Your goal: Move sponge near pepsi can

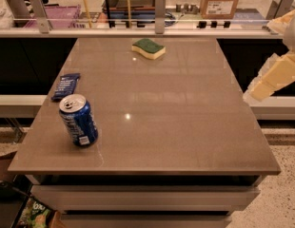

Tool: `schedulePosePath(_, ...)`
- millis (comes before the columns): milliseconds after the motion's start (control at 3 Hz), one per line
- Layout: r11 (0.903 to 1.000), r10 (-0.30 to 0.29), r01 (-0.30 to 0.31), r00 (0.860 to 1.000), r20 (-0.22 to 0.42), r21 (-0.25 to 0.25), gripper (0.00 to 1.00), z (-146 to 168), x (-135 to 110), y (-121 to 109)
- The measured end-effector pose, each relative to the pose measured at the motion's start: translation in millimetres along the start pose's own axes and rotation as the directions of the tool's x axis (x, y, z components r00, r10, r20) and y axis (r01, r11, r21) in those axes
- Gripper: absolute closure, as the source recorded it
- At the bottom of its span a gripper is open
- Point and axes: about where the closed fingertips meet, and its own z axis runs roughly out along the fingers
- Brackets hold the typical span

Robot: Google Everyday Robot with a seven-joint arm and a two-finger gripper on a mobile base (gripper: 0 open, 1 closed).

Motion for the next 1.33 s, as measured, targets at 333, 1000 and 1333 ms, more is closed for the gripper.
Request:
schedulePosePath(333,0.9982,0.055,-0.056,0.996,0.064,0.022,0.0,9,-1,-22)
schedulePosePath(1000,0.9859,0.167,-0.162,0.972,0.168,-0.043,0.0,45,-12,-55)
schedulePosePath(1333,0.9704,0.241,-0.232,0.946,0.215,-0.068,0.0,68,-21,-66)
